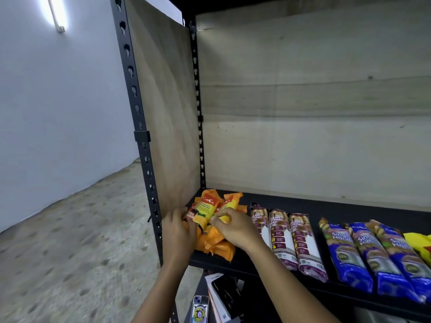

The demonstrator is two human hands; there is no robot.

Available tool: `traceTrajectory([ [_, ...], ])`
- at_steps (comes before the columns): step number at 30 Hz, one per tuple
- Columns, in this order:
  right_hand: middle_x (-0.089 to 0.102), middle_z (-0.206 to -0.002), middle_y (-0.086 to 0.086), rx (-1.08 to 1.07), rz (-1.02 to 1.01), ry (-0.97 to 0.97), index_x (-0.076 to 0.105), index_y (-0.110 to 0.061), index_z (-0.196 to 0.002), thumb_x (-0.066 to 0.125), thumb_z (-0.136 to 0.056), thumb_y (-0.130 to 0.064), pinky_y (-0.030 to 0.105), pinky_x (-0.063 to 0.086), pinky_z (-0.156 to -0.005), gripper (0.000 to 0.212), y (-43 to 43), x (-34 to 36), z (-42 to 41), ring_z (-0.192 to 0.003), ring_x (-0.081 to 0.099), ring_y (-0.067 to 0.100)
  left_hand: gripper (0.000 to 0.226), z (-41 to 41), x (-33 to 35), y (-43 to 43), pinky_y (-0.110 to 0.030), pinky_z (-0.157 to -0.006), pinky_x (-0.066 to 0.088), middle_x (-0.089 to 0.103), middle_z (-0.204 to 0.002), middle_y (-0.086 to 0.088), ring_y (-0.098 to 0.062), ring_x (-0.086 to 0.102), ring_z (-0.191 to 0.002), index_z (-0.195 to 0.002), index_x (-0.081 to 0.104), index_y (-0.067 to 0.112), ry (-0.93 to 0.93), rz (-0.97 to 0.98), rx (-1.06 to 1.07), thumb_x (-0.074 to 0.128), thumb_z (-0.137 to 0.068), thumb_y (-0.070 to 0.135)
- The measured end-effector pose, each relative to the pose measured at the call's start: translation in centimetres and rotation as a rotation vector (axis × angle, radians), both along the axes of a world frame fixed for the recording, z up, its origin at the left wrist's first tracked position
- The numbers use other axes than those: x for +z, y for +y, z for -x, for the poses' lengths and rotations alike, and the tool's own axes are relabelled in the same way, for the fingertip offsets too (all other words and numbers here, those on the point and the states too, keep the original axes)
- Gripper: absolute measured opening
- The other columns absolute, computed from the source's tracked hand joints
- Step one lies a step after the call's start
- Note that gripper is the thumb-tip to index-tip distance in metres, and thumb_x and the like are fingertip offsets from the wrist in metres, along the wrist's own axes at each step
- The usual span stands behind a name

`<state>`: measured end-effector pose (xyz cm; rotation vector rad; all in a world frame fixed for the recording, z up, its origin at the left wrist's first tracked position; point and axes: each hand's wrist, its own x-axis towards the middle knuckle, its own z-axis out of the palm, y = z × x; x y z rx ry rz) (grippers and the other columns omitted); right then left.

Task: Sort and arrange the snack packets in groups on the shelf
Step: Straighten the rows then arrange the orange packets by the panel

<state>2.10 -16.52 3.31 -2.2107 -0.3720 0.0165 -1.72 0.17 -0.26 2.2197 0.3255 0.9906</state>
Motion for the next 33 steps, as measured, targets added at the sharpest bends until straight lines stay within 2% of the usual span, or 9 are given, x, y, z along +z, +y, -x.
traceTrajectory([
  [3,0.048,-0.142,0.003,-0.056,0.211,-0.023,0.052,-0.040,-0.129,0.052,-0.076,-0.081,0.043,0.042,-0.099,0.066,0.0,-0.6,-0.3,-0.134,0.039,0.031,0.022,-0.7,-0.6,1.3,-0.032,-0.078,0.049,0.065,-0.110,-0.012,-0.029,0.061,-0.101,-0.114,0.069,0.016,0.067,-0.125,-0.107,0.057,-0.097,0.021],
  [6,0.011,-0.159,0.006,-0.106,0.211,-0.035,0.033,-0.035,-0.147,0.061,-0.076,-0.075,0.050,0.035,-0.109,0.086,-0.4,-0.9,-0.3,-0.146,0.019,0.036,0.034,-0.5,-0.7,2.0,-0.030,-0.088,0.048,0.064,-0.127,-0.004,-0.022,0.059,-0.116,-0.126,0.064,0.027,0.180,-0.049,-0.248,0.049,-0.099,0.043],
  [9,0.024,-0.159,0.009,-0.067,0.218,-0.025,0.030,-0.024,-0.153,0.055,-0.085,-0.070,0.044,0.037,-0.109,0.086,-0.8,-1.1,-0.1,-0.144,0.029,0.031,0.056,0.4,-0.9,2.8,-0.032,-0.097,0.047,0.050,-0.143,0.003,-0.019,0.050,-0.128,-0.142,0.047,0.037,0.303,-0.085,-0.348,0.049,-0.092,0.063],
  [12,0.034,-0.158,0.008,-0.024,0.233,-0.031,0.027,-0.021,-0.155,0.046,-0.092,-0.067,0.043,0.037,-0.109,0.080,-0.7,-1.3,0.1,-0.143,0.034,0.028,0.072,0.6,-1.2,3.5,-0.032,-0.101,0.045,0.042,-0.146,0.006,-0.017,0.045,-0.130,-0.148,0.032,0.046,0.383,-0.148,-0.424,0.053,-0.085,0.071],
  [15,0.037,-0.157,0.008,0.007,0.198,-0.032,0.024,-0.022,-0.156,0.042,-0.095,-0.065,0.043,0.039,-0.108,0.076,-0.3,-1.3,0.5,-0.142,0.037,0.029,0.068,0.3,-1.5,3.2,-0.031,-0.099,0.046,0.044,-0.145,0.004,-0.017,0.047,-0.128,-0.149,0.030,0.045,0.341,-0.132,-0.400,0.057,-0.088,0.061],
  [18,0.042,-0.154,0.010,0.016,0.213,-0.031,0.019,-0.022,-0.157,0.038,-0.097,-0.063,0.043,0.045,-0.105,0.074,-0.1,-1.5,1.0,-0.137,0.044,0.030,0.061,0.1,-2.1,1.9,-0.040,-0.099,0.049,0.051,-0.141,0.002,-0.018,0.052,-0.125,-0.145,0.038,0.043,0.219,-0.139,-0.319,0.060,-0.089,0.052],
  [22,0.031,-0.160,0.008,0.034,0.232,-0.031,0.017,-0.017,-0.158,0.035,-0.099,-0.061,0.044,0.038,-0.111,0.075,-0.2,-1.7,1.3,-0.145,0.031,0.029,0.066,0.2,-2.1,1.8,-0.044,-0.099,0.050,0.048,-0.143,0.001,-0.021,0.050,-0.127,-0.146,0.036,0.043,0.242,-0.106,-0.350,0.064,-0.087,0.051],
  [26,0.031,-0.161,0.008,0.037,0.211,-0.011,0.019,-0.016,-0.157,0.037,-0.100,-0.056,0.042,0.036,-0.113,0.072,0.0,-1.4,1.1,-0.146,0.031,0.028,0.076,0.4,-1.0,2.1,-0.036,-0.098,0.050,0.039,-0.147,0.005,-0.019,0.047,-0.128,-0.148,0.032,0.043,0.356,-0.097,-0.413,0.071,-0.083,0.045],
  [33,0.039,-0.155,0.006,0.050,0.197,0.006,0.028,-0.018,-0.154,0.049,-0.097,-0.052,0.035,0.043,-0.103,0.069,-0.8,-0.8,0.6,-0.137,0.043,0.025,0.082,0.7,-1.1,2.5,-0.024,-0.091,0.045,0.034,-0.147,0.011,-0.008,0.043,-0.120,-0.146,0.028,0.050,0.380,-0.096,-0.486,0.075,-0.079,0.042],
])
